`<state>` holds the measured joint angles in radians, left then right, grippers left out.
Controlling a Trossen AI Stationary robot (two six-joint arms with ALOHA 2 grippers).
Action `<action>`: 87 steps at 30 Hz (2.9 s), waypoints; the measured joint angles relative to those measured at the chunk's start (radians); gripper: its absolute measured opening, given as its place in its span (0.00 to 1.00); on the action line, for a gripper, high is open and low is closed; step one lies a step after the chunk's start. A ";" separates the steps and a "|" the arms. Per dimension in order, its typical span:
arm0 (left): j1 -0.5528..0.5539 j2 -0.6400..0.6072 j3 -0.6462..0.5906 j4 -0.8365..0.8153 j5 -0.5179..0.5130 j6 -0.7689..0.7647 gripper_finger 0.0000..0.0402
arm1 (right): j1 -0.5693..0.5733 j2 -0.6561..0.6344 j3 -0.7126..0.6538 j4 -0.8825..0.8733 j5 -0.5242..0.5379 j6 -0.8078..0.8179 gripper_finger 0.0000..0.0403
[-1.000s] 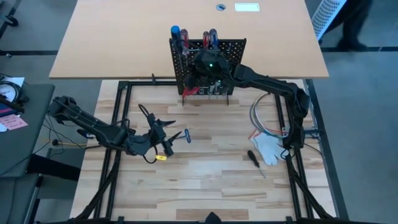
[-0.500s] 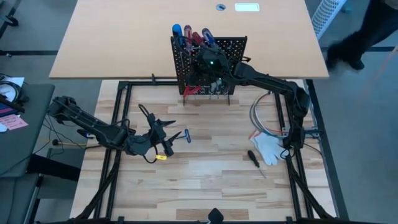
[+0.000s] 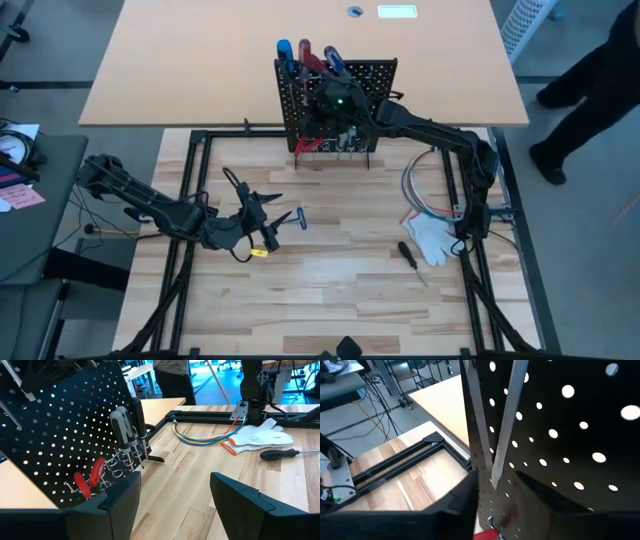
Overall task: Hang tools onto peg board
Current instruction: Hang the transparent red screwdriver on the pegboard, then adjust the transparent screwdrivers on the pegboard
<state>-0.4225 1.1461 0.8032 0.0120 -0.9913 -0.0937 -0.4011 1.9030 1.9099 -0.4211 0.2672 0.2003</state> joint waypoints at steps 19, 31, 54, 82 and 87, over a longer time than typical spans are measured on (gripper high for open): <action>-0.017 0.000 0.000 0.000 0.000 -0.008 0.58 | 0.085 -0.093 -0.002 -0.129 0.001 -0.101 0.55; -0.018 0.000 0.000 0.000 -0.001 -0.009 0.58 | 0.113 -0.154 0.000 -0.164 0.000 -0.187 0.55; -0.018 0.000 0.000 -0.002 -0.002 -0.016 0.58 | 0.284 -0.273 0.003 0.041 0.272 -0.774 0.47; -0.018 0.000 0.000 -0.010 -0.002 -0.022 0.58 | 0.019 -0.180 0.043 0.078 0.133 -0.720 0.53; -0.018 0.000 0.000 -0.023 -0.001 -0.035 0.58 | 0.022 -0.184 0.043 0.121 0.222 -0.697 0.50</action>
<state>-0.4400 1.1465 0.8028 -0.0110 -0.9926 -0.1285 -0.3793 1.7187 1.9526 -0.3000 0.4897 -0.4970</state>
